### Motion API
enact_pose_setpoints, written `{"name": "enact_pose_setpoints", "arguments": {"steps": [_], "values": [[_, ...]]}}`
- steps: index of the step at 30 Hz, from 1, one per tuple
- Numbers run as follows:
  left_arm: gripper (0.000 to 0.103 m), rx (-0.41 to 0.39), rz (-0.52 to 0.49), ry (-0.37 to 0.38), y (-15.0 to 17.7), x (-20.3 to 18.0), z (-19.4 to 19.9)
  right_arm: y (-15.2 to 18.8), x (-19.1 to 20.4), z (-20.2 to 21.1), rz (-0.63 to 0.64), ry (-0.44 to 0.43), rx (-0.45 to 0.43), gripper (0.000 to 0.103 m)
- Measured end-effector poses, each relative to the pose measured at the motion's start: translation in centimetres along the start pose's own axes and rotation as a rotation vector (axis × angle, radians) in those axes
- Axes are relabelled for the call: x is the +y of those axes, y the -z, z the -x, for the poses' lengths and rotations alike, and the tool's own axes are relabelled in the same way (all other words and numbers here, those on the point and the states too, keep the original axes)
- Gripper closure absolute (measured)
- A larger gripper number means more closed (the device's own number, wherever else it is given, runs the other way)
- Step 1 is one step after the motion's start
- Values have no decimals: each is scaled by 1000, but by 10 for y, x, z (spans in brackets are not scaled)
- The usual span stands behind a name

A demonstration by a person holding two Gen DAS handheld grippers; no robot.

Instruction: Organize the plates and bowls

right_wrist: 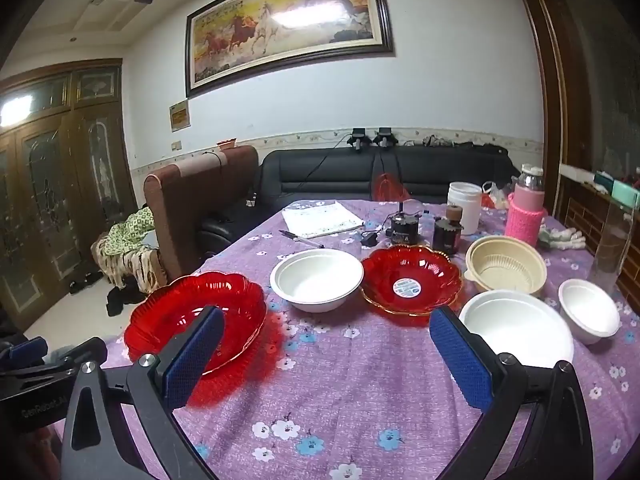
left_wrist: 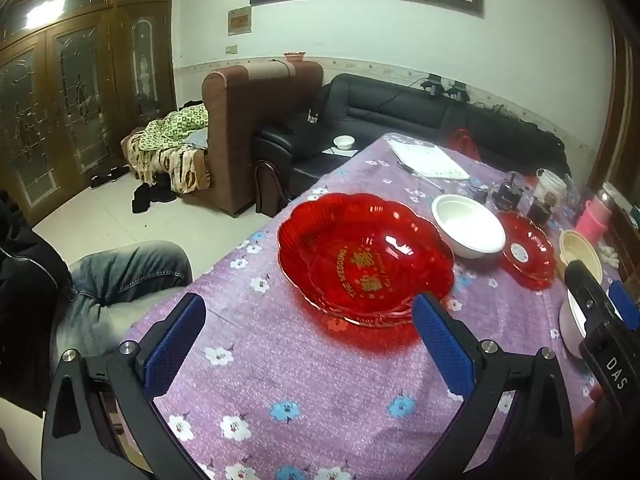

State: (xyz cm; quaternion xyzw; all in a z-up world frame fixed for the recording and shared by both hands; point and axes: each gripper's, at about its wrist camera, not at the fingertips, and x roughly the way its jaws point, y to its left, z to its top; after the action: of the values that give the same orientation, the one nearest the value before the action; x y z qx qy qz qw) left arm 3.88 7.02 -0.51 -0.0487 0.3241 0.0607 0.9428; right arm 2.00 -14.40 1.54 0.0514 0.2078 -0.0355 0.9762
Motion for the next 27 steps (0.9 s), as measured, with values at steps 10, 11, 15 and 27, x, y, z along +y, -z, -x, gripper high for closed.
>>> {"name": "enact_pose_setpoints", "arguments": {"steps": [10, 11, 15, 27], "values": [[0, -1, 14, -24, -13, 10, -11, -3, 5, -20, -24, -6, 52, 1], [0, -2, 13, -25, -14, 11, -13, -4, 7, -22, -22, -4, 47, 1], [0, -15, 7, -46, -19, 11, -18, -5, 7, -31, -49, -14, 76, 1], [0, -133, 29, -81, -15, 14, -39, 1, 3, -41, -68, 3, 85, 1]]}}
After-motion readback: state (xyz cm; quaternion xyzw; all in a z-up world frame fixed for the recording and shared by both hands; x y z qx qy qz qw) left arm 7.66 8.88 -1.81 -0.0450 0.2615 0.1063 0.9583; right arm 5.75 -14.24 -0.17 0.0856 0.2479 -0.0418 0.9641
